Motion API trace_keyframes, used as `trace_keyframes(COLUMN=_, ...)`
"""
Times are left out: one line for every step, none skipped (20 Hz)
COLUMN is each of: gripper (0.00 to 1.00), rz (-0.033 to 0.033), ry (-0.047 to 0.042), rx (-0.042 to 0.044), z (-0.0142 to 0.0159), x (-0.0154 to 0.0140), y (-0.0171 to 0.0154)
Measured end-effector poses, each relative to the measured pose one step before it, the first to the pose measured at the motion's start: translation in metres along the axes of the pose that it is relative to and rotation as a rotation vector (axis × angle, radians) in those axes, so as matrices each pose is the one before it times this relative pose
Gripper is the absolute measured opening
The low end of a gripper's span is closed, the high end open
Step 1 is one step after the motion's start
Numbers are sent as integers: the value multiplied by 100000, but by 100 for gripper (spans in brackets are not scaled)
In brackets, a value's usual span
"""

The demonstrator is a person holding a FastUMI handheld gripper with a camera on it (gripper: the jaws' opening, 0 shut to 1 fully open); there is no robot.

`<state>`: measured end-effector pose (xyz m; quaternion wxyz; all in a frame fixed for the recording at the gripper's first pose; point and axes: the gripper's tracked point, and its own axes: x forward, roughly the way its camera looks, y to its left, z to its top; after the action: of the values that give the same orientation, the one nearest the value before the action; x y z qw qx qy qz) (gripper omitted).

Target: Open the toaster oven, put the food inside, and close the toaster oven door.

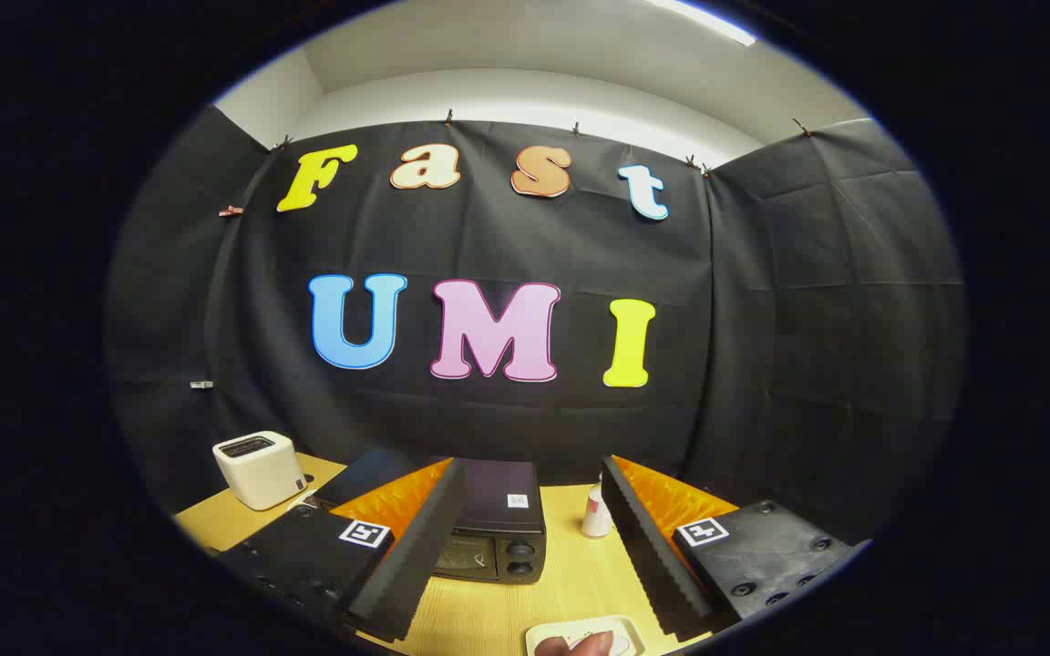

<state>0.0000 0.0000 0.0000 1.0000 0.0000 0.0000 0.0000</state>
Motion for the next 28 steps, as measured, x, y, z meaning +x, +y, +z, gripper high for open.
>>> trace_keyframes(gripper=98, rz=298, ry=-237, rx=157, z=35, x=-13, y=30)
trace_keyframes(gripper=98, rz=202, ry=-254, rx=347, z=88, x=-89, y=98)
trace_keyframes(gripper=98, rz=-70, ry=-4, rx=236, z=-66, x=25, y=60)
trace_keyframes(gripper=98, rz=68, ry=176, rx=93, z=-47, x=-8, y=127)
trace_keyframes(gripper=98, rz=71, ry=-47, rx=-36, z=-80, x=-39, y=-30)
trace_keyframes(gripper=98, rz=204, ry=44, rx=-194, z=-39, x=6, y=87)
trace_keyframes(gripper=98, rz=-34, ry=80, rx=-134, z=-113, x=-77, y=19)
trace_keyframes(gripper=98, rz=79, ry=-18, rx=-42, z=-25, x=38, y=52)
trace_keyframes(gripper=98, rz=112, ry=25, rx=4, z=11, x=41, y=71)
trace_keyframes(gripper=98, rz=189, ry=158, rx=-23, z=-39, x=-13, y=113)
trace_keyframes(gripper=98, rz=52, ry=52, rx=-75, z=41, x=-27, y=34)
trace_keyframes(gripper=98, rz=-17, ry=-16, rx=-38, z=-13, x=16, y=40)
trace_keyframes(gripper=98, rz=-10, ry=-179, rx=0, z=-15, x=-35, y=63)
trace_keyframes(gripper=98, rz=158, ry=-282, rx=73, z=43, x=-30, y=68)
trace_keyframes(gripper=98, rz=15, ry=-215, rx=44, z=33, x=40, y=82)
trace_keyframes(gripper=98, rz=-28, ry=215, rx=21, z=32, x=19, y=43)
trace_keyframes(gripper=98, rz=121, ry=290, rx=254, z=-203, x=-44, y=294)
trace_keyframes(gripper=98, rz=197, ry=711, rx=656, z=-256, x=5, y=423)
trace_keyframes(gripper=98, rz=1395, ry=751, rx=1297, z=-276, x=-18, y=894)
trace_keyframes(gripper=98, rz=1799, ry=289, rx=1171, z=-191, x=164, y=1281)
trace_keyframes(gripper=99, rz=1804, ry=-37, rx=81, z=-243, x=-5, y=1110)
trace_keyframes(gripper=99, rz=969, ry=-126, rx=-1219, z=-288, x=325, y=1181)
trace_keyframes(gripper=99, rz=410, ry=-114, rx=-1490, z=-401, x=444, y=890)
trace_keyframes(gripper=99, rz=840, ry=97, rx=-546, z=-370, x=470, y=1155)
trace_keyframes(gripper=99, rz=552, ry=121, rx=345, z=-292, x=511, y=1132)
trace_keyframes(gripper=99, rz=377, ry=631, rx=1197, z=-381, x=776, y=1202)
trace_keyframes(gripper=99, rz=417, ry=804, rx=1492, z=-566, x=648, y=946)
trace_keyframes(gripper=99, rz=89, ry=1040, rx=912, z=-730, x=968, y=1176)
